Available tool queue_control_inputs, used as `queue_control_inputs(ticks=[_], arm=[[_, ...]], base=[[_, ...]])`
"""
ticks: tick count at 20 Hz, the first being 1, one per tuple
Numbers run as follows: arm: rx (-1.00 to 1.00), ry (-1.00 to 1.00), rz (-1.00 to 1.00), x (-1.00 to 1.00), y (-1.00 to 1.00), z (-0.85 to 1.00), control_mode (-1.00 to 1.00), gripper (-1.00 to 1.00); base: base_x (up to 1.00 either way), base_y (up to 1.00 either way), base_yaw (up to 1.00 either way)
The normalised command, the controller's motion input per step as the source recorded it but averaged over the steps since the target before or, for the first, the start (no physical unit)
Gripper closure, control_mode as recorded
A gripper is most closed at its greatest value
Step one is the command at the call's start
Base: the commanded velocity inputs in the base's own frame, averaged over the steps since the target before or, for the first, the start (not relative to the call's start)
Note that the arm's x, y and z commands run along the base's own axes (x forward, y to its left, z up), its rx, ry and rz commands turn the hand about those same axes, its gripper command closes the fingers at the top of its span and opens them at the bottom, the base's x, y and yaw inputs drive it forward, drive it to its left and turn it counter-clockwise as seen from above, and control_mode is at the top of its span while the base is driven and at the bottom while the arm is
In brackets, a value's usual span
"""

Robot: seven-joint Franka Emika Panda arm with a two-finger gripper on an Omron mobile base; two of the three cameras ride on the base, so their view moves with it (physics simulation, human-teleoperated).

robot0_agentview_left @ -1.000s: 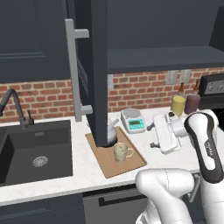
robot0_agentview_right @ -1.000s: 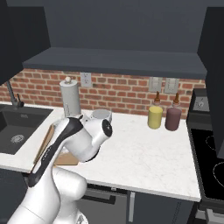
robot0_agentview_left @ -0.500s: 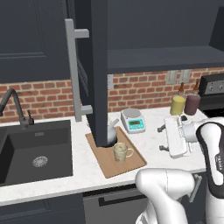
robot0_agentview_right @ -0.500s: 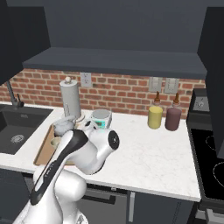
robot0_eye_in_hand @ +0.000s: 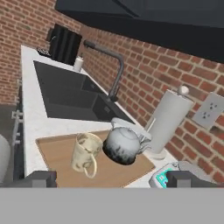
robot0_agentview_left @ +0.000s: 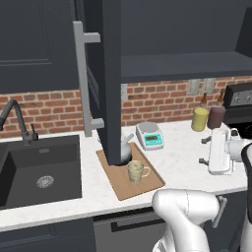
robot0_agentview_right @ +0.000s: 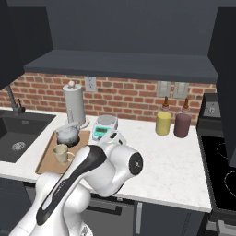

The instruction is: Pick the kettle from the counter and place it on the tray. Then pick the mug from the cabinet and place it on the tray. Then close the cabinet doors.

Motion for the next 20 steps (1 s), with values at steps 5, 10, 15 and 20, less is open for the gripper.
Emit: queue_control_inputs(ticks=[5, 10, 15, 20], arm=[[0.00, -0.05, -0.22, -0.01, -0.77, 0.36, -1.00, -1.00], [0.00, -0.11, -0.19, 0.00, -0.82, 0.43, -1.00, -1.00], [0.00, -0.15, -0.15, -0.03, -0.84, 0.43, -1.00, -1.00], [0.01, -0.13, -0.13, -0.12, -0.83, 0.34, -1.00, -1.00]], base=[[0.00, 0.00, 0.00], [0.00, 0.00, 0.00], [0.00, 0.00, 0.00], [0.00, 0.00, 0.00]])
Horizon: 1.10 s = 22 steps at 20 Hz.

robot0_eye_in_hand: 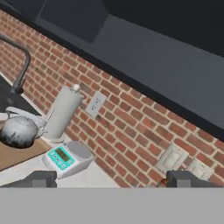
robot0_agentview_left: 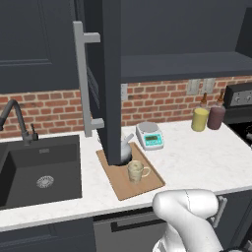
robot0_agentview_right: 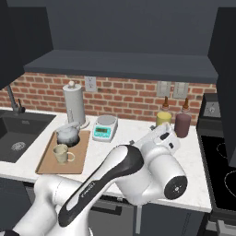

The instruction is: Pick the kettle from the counter and place it on the tray. Then pick the mug from the cabinet and place it on the tray. Then close the cabinet doors.

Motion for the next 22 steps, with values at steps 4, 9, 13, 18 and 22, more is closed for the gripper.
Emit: queue_control_inputs(ticks=[4, 9, 13, 18, 22], arm=[[0.00, -0.11, -0.12, -0.09, -0.75, 0.34, -1.00, -1.00], [0.01, -0.08, -0.10, -0.04, -0.68, 0.25, -1.00, -1.00], [0.05, -0.11, -0.03, 0.00, -0.37, -0.11, -1.00, -1.00], [0.27, -0.30, 0.03, 0.02, -0.07, -0.68, -1.00, -1.00], [0.31, -0.27, 0.08, 0.03, -0.07, -0.39, -1.00, -1.00]], base=[[0.00, 0.00, 0.00], [0.00, 0.00, 0.00], [0.00, 0.00, 0.00], [0.00, 0.00, 0.00], [0.00, 0.00, 0.00]])
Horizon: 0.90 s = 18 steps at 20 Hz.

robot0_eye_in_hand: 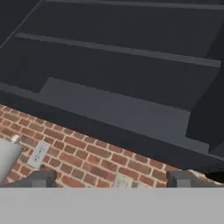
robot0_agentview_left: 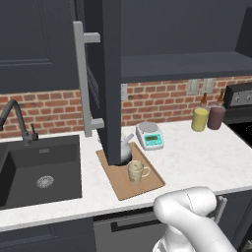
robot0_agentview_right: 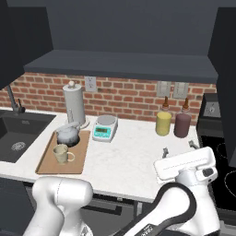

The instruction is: Pick the kettle from the counter and place it on the tray. Then pick the mug from the cabinet and place it on the tray. Then close the cabinet doors.

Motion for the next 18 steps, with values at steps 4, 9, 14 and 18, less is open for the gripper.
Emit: queue_control_inputs(ticks=[4, 9, 14, 18], arm=[[0.18, -0.20, 0.05, 0.00, -0.28, -0.01, -1.00, -1.00], [0.02, -0.22, 0.00, 0.00, -0.55, 0.03, -1.00, -1.00], [0.00, -0.13, 0.00, -0.04, -0.64, 0.01, -1.00, -1.00], [-0.01, -0.01, -0.02, -0.03, -0.62, 0.00, -1.00, -1.00]], base=[[0.00, 0.00, 0.00], [0.00, 0.00, 0.00], [0.00, 0.00, 0.00], [0.00, 0.00, 0.00]])
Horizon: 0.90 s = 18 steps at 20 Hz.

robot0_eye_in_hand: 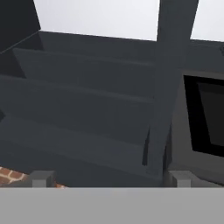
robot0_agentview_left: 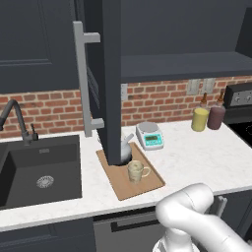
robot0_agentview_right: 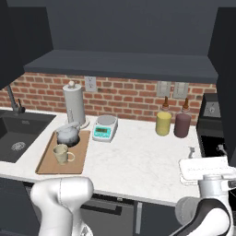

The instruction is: Pick the kettle from the counter and place it on the tray. Then pick the mug from the cabinet and place it on the tray. Then close the cabinet doors.

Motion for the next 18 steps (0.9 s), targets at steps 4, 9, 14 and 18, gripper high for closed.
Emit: queue_control_inputs(ticks=[4, 9, 14, 18], arm=[[-0.02, 0.00, -0.03, -0.02, -0.57, 0.06, -1.00, -1.00], [-0.08, 0.00, -0.01, -0.04, -0.46, 0.30, -1.00, -1.00], [-0.21, 0.00, 0.00, -0.10, -0.25, 0.47, -1.00, -1.00], [-0.31, -0.02, 0.00, -0.08, -0.03, 0.51, -1.00, -1.00]], base=[[0.00, 0.00, 0.00], [0.00, 0.00, 0.00], [0.00, 0.00, 0.00], [0.00, 0.00, 0.00]])
